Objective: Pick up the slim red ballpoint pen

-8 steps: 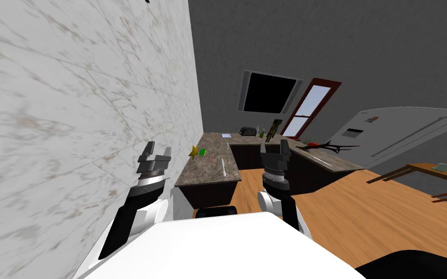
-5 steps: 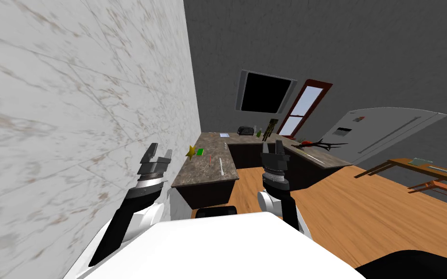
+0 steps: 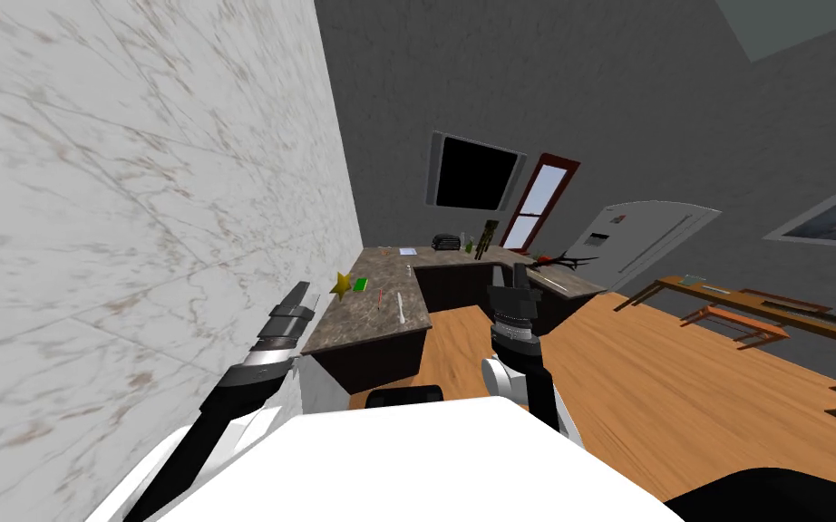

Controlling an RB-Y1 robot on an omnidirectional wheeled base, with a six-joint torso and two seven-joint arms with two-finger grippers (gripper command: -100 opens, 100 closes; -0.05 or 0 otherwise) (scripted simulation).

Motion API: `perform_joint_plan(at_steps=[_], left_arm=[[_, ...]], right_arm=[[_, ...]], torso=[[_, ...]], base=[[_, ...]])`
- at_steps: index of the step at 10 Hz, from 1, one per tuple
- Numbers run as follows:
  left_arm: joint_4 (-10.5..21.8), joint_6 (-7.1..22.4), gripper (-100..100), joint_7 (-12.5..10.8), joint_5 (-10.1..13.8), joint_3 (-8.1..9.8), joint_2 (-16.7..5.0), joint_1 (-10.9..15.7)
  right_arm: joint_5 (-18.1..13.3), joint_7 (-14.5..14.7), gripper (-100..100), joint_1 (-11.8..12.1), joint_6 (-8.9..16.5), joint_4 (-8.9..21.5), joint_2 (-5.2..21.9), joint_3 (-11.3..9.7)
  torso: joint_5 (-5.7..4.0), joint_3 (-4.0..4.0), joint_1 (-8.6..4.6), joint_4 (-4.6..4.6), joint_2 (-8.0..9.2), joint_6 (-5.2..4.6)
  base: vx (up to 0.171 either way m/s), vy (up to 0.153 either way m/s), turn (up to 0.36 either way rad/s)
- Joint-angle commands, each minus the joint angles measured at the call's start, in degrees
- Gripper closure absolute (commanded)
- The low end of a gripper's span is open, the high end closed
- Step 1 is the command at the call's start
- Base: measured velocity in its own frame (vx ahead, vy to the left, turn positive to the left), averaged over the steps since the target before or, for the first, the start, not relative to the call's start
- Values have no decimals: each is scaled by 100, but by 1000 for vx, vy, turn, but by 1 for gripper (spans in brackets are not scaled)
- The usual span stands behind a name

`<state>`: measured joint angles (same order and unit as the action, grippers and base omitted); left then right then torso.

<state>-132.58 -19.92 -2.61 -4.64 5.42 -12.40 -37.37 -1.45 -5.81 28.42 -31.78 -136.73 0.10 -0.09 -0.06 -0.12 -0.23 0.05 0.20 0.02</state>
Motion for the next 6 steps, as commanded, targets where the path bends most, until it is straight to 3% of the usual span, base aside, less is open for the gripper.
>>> perform_joint_plan(at_steps=[1, 2, 3, 5, 6], left_arm=[[17, 82, -100, 109, -184, 33, -226, -223], [57, 148, -100, 198, -345, 83, -414, -419], [57, 148, -100, 198, -345, 83, -426, -419], [156, 289, -100, 393, -702, 190, -804, -830], [156, 289, -100, 393, -702, 190, -844, -851]], right_arm=[[0, 0, 0, 0, 0, 0, 0, 0], [0, 0, 0, -1, 0, 0, 0, 0], [0, 0, 0, -1, 0, 0, 0, 0], [0, 0, 0, 0, 0, 0, 0, 0], [0, 0, 0, -1, 0, 0, 0, 0]], torso=[[0, 0, 0, 0, 0, 0], [1, 0, 3, 0, 0, -4], [1, 0, 3, 0, 1, -4], [2, 3, 7, -1, -5, -3], [1, 3, 3, -1, -5, -5]], base=[[-36, -60, -190], [-44, -64, -278], [-28, -45, -101], [-22, -64, -276], [-22, -49, -135]])
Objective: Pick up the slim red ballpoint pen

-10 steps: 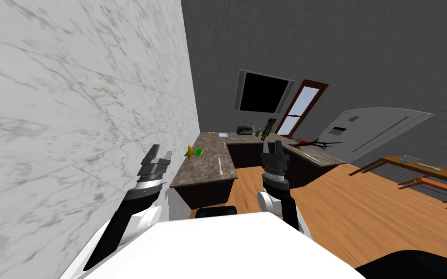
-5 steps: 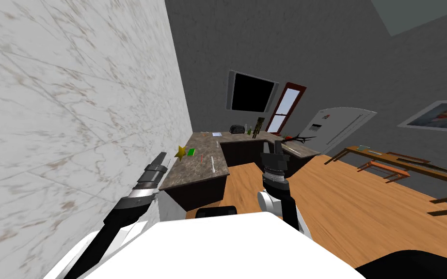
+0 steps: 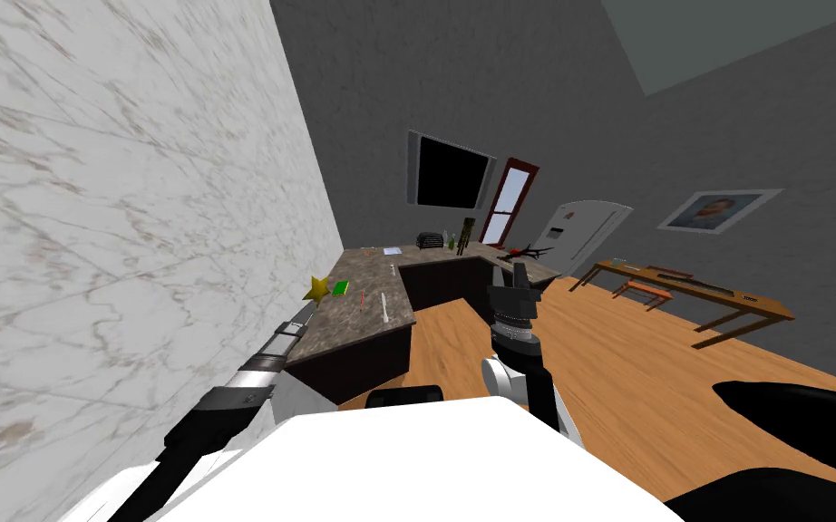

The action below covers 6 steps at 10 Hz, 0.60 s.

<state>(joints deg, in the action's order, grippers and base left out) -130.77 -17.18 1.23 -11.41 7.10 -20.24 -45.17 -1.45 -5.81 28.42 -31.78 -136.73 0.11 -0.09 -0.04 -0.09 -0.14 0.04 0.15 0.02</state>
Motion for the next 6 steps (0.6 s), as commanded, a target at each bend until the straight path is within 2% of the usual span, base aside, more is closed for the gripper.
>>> perform_joint_plan(at_steps=[1, 2, 3, 4, 5, 6], left_arm=[[34, 90, -100, 115, -220, 77, -278, -286], [98, 168, -100, 226, -406, 134, -457, -460], [98, 168, -100, 226, -427, 134, -500, -554], [166, 248, -100, 342, -646, 192, -725, -792], [166, 248, -100, 342, -646, 192, -725, -816], [236, 329, -100, 464, -877, 250, -954, -1042]], right_arm=[[0, 0, 0, 0, 0, 0, 0, 0], [0, 0, 0, -1, 0, 0, 0, -1], [0, 0, 0, -1, 0, 0, 0, -1], [0, 0, 0, 0, 0, 0, 0, 0], [0, 0, 0, -1, 0, 0, 0, 0], [0, 0, 0, 0, 0, 0, 0, 0]], torso=[[0, 0, 0, 0, 0, 0], [0, 0, -2, 0, 1, -4], [-2, 0, -6, 0, 0, -6], [0, 1, 1, 0, -2, 1], [1, 3, 5, -1, -5, -5], [2, 3, 9, -1, -5, 1]], base=[[-22, -60, -232], [-19, -76, -421], [-10, -46, -130], [-2, -48, -263], [-2, -30, -139], [-2, -40, -287]])
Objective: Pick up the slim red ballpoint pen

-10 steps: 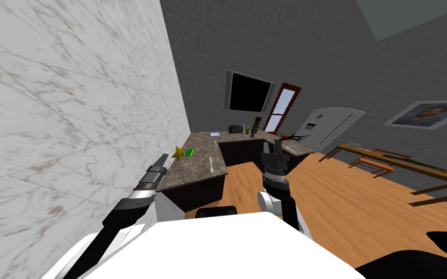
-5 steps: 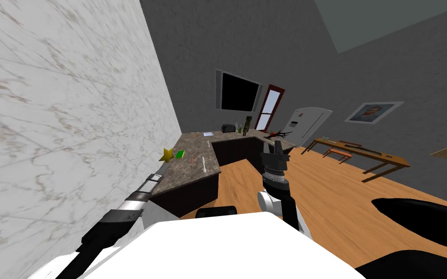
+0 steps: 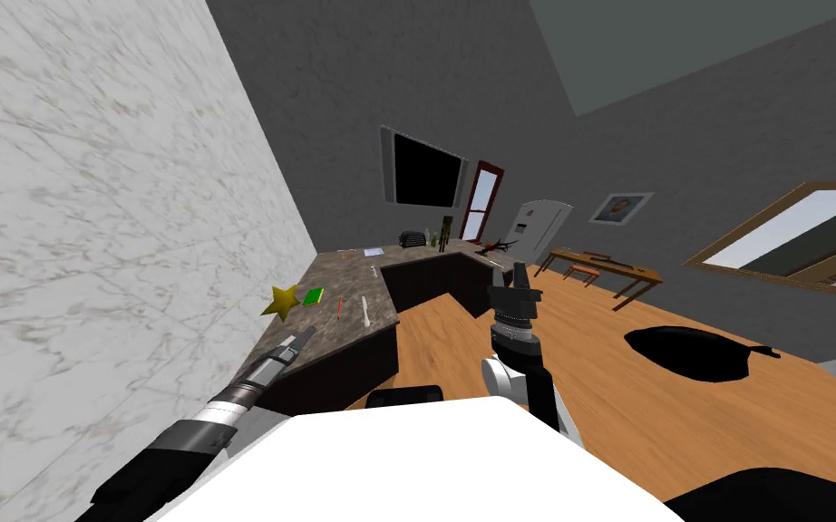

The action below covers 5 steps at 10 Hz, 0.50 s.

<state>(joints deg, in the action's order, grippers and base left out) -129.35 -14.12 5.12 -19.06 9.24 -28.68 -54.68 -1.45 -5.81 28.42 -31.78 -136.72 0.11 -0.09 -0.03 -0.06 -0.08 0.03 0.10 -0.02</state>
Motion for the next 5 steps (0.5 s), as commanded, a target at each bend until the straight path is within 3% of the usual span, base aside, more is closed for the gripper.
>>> perform_joint_plan(at_steps=[1, 2, 3, 4, 5], left_arm=[[164, 107, -100, 201, -286, 95, -286, -286], [164, 107, -100, 201, -353, 95, -343, -430], [235, 190, -100, 331, -603, 154, -550, -609], [235, 190, -100, 331, -603, 154, -581, -730], [304, 273, -100, 464, -860, 211, -781, -894]], right_arm=[[0, 0, 0, 0, 0, 0, 0, 0], [0, 0, 0, 0, 0, 0, 0, 0], [0, 0, 0, 1, 0, 0, 0, 1], [0, 0, 0, 0, 0, 0, 0, 0], [0, 0, 0, 1, 0, 0, 0, 1]], torso=[[0, 0, 0, 0, 0, 0], [0, -1, -2, 0, 1, 0], [0, -1, 1, 1, 1, 5], [0, 1, 2, 0, -1, 1], [1, 1, 7, 0, -2, 5]], base=[[-7, -52, -436], [-6, -38, -179], [7, -42, -302], [8, -25, -180], [11, -31, -383]])
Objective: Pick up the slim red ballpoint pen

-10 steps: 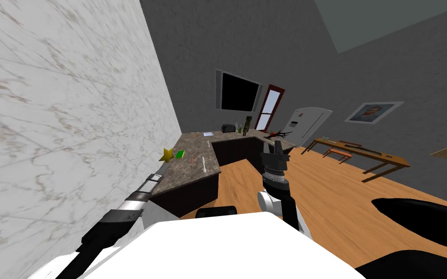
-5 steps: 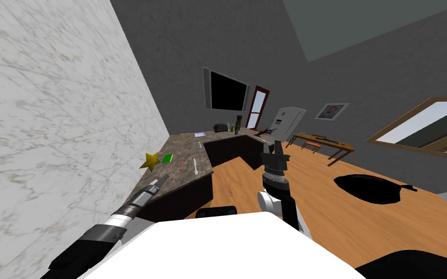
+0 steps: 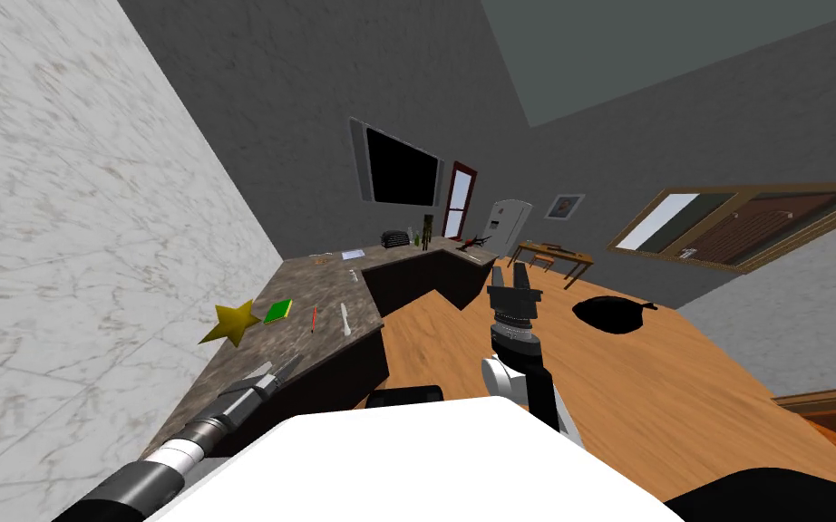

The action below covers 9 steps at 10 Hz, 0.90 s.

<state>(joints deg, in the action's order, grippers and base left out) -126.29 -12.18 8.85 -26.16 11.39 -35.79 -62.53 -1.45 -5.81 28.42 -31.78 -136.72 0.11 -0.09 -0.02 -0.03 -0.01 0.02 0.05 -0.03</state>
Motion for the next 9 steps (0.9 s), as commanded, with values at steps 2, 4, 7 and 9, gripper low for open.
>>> perform_joint_plan(at_steps=[2, 4, 7, 9], left_arm=[[66, 161, -100, 225, -371, 52, -367, -453], [130, 241, -100, 361, -651, 107, -584, -814], [188, 319, -100, 497, -952, 161, -899, -1215], [240, 394, -100, 634, -1226, 213, -1177, -1542]], right_arm=[[0, 0, 0, 2, 0, 0, 0, 1], [0, 0, 0, 1, 0, 0, 0, 1], [0, 0, 0, 0, 0, 0, 0, 1], [0, 0, 0, 0, 0, 0, 0, 1]], torso=[[1, -1, 3, 0, 1, 9], [2, -1, 4, 1, 2, 8], [2, 1, 8, 0, -2, 2], [4, 1, 12, 0, -3, 2]], base=[[10, -20, -227], [11, -14, -273], [13, -2, -249], [16, 5, -286]])
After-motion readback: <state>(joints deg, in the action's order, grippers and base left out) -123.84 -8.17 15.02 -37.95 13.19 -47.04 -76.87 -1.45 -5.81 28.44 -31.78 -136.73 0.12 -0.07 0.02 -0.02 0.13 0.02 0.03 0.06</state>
